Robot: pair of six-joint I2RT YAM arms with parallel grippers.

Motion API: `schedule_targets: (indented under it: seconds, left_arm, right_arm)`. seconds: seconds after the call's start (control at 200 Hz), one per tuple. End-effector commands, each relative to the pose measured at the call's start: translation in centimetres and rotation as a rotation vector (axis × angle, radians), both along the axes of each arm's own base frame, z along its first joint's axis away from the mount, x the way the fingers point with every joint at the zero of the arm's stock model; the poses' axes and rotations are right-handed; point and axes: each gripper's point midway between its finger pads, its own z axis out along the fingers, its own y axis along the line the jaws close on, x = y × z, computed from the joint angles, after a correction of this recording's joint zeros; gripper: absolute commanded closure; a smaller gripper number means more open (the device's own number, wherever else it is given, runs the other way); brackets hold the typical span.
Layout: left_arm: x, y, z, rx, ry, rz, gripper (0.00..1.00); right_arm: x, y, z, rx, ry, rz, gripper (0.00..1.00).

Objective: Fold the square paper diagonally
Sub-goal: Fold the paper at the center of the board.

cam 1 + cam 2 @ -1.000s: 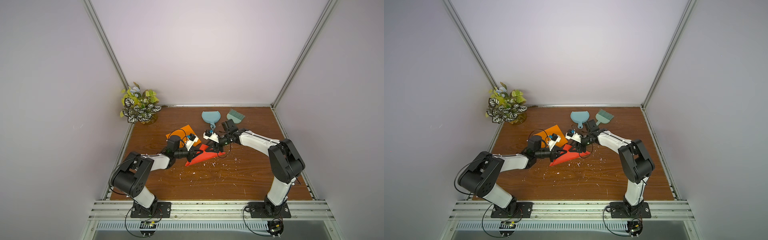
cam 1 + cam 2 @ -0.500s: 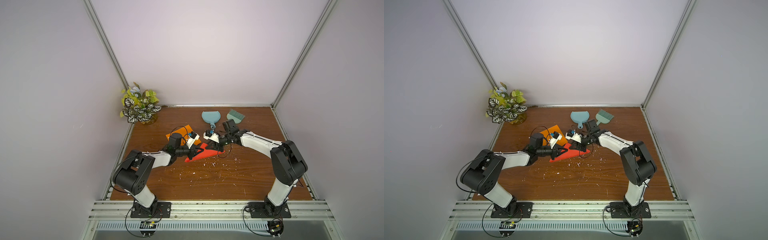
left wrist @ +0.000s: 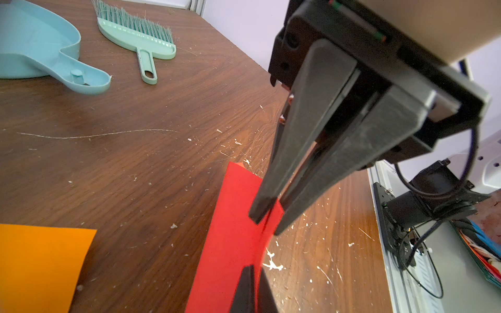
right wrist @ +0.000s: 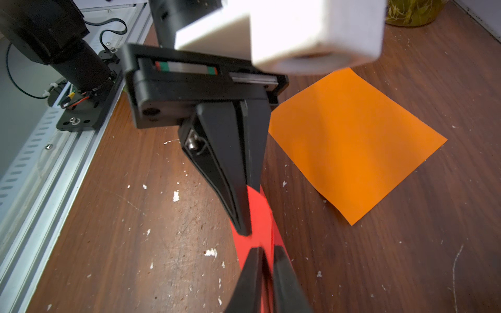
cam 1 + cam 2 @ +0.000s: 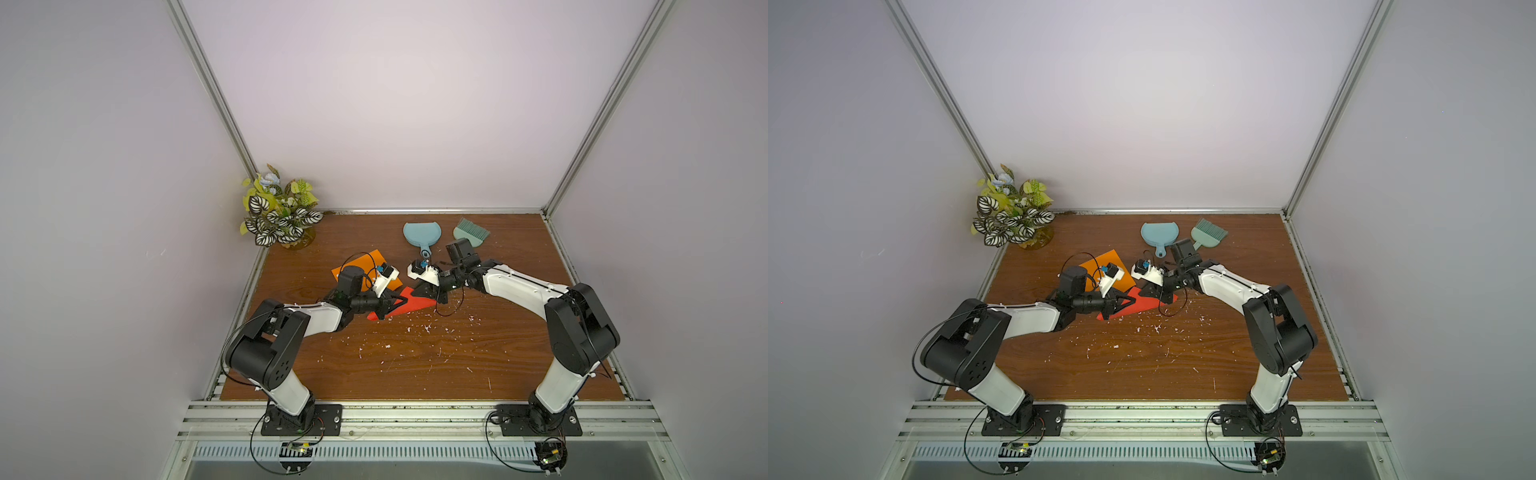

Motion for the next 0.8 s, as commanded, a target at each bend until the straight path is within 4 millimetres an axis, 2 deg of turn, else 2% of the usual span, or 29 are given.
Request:
schedule_targets:
  seconds: [0.0,0.15,0.25,0.37,0.465,0.55,0.686,0.796]
  left_arm:
    - [-0.4,-0.3,0.7,-0.034,-0.015,-0.023,0.99]
    - [-0.4,-0.1,1.3,-0.071,-0.015,-0.023,0.99]
    - [-0.5,0.0,1.7,-0.087,-0.017,-0.026,0.99]
    - [-0.5,0.0,1.8,-0.095,-0.015,-0.027,0.99]
    - [-0.5,0.0,2.2,-0.101,-0.024,-0.031,0.98]
    - [-0.7,0.0,2.7,-0.105,-0.046,-0.032,0.90]
    - [-0.8,0.9,4.1,-0.069,-0.159,0.010,0.55]
    - [-0.5,2.0,5.7,-0.001,-0.294,0.078,0.40]
  right_arm:
    - [-0.6,0.0,1.1,0.020,-0.032,0.021,0.86]
    - [-0.9,-0.1,1.3,0.037,-0.058,0.028,0.87]
    - [-1.0,-0.2,1.5,0.044,-0.075,0.029,0.91]
    - [-1.0,-0.2,1.7,0.044,-0.086,0.032,1.00]
    - [-1.0,-0.2,1.9,0.046,-0.092,0.040,1.00]
    - [-1.0,-0.2,2.2,0.040,-0.108,0.056,1.00]
    - [-1.0,-0.8,2.9,0.006,-0.120,0.087,1.00]
    - [-1.2,-1.6,3.6,-0.031,-0.121,0.119,1.00]
